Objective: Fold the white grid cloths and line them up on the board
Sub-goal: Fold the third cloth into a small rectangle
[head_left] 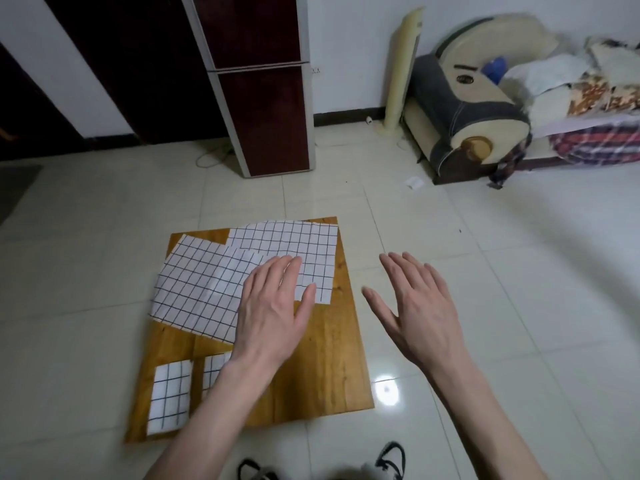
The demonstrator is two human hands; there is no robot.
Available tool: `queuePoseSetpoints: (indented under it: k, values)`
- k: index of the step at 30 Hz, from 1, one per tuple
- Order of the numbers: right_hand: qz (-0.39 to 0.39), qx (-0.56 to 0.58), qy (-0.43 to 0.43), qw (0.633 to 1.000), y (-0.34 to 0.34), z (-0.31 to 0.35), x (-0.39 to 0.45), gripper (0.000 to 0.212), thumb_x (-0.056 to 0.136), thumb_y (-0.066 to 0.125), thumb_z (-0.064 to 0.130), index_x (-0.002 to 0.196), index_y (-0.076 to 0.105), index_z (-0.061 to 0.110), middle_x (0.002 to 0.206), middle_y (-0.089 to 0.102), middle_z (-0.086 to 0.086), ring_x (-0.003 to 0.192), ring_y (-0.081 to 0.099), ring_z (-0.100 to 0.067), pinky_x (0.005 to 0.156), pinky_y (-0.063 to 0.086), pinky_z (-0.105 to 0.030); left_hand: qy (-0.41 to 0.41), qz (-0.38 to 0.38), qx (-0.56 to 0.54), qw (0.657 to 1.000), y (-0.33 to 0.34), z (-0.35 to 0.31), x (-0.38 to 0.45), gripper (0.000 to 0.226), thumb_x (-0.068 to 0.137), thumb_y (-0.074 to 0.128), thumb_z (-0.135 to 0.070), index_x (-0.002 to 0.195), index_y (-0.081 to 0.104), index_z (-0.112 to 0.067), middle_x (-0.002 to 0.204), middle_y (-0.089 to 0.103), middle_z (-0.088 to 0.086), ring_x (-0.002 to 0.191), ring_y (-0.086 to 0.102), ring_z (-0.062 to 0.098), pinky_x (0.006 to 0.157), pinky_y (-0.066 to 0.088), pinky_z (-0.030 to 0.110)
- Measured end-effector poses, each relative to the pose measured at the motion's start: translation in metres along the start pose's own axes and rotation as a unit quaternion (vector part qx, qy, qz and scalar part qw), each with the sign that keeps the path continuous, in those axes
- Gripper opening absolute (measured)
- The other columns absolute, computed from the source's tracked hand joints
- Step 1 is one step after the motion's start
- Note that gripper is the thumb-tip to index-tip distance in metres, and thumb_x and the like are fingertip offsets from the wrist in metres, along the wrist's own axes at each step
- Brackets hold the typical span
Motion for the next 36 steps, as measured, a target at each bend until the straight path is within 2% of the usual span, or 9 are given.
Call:
queuePoseSetpoints:
  k: [8, 15, 23, 28, 36]
  values:
    - [0.013, -0.009, -0.044, 0.999, -0.016, -0.107, 0.04, 0.071, 0.104, 0.03, 0.065, 0.149, 0.052, 0.014, 0.151, 0.058, -0.006, 0.145, 0.048, -0.025, 0.121, 0.033, -0.044, -0.037, -0.023, -0.009, 0.999, 0.041, -0.1, 0.037, 0.056, 0.108, 0.035, -0.048, 0.146, 0.054, -0.012, 0.146, 0.058, 0.006, 0.138, 0.049, 0.024, 0.119, 0.036, 0.044]
    - [0.002, 0.003, -0.04, 0.999, -0.015, -0.165, 0.08, 0.07, 0.104, 0.032, 0.064, 0.149, 0.052, 0.015, 0.151, 0.058, -0.004, 0.145, 0.048, -0.024, 0.121, 0.033, -0.043, -0.028, -0.038, -0.015, 0.999, 0.075, -0.143, 0.081, 0.054, 0.108, 0.037, -0.047, 0.143, 0.058, -0.01, 0.143, 0.06, 0.007, 0.136, 0.051, 0.025, 0.118, 0.034, 0.042]
    - [0.007, 0.011, -0.055, 0.998, 0.013, -0.201, 0.156, 0.068, 0.104, 0.035, 0.062, 0.15, 0.051, 0.015, 0.153, 0.056, -0.002, 0.146, 0.047, -0.022, 0.122, 0.033, -0.042, -0.067, -0.068, -0.016, 0.995, 0.111, -0.145, 0.16, 0.055, 0.108, 0.035, -0.047, 0.144, 0.056, -0.01, 0.143, 0.06, 0.008, 0.136, 0.051, 0.026, 0.117, 0.039, 0.046]
    - [0.019, 0.019, -0.07, 0.997, 0.026, -0.219, 0.24, 0.068, 0.105, 0.035, 0.062, 0.153, 0.048, 0.016, 0.155, 0.053, -0.002, 0.148, 0.043, -0.021, 0.123, 0.032, -0.042, -0.089, -0.09, -0.022, 0.992, 0.126, -0.139, 0.237, 0.052, 0.108, 0.039, -0.045, 0.142, 0.058, -0.011, 0.142, 0.061, 0.007, 0.135, 0.051, 0.026, 0.116, 0.038, 0.046]
    - [0.009, 0.045, -0.126, 0.991, 0.044, -0.224, 0.361, 0.066, 0.105, 0.038, 0.06, 0.151, 0.051, 0.014, 0.155, 0.054, -0.004, 0.148, 0.044, -0.022, 0.121, 0.035, -0.045, -0.137, -0.104, 0.029, 0.985, 0.124, -0.112, 0.339, 0.053, 0.108, 0.037, -0.046, 0.144, 0.056, -0.012, 0.144, 0.06, 0.005, 0.138, 0.048, 0.023, 0.118, 0.036, 0.045]
Point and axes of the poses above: each hand's wrist, its own x-axis towards the middle knuckle, its own y-axis out of the palm, z = x × y, the point moved 7 cm from there along x, towards the middle knuckle
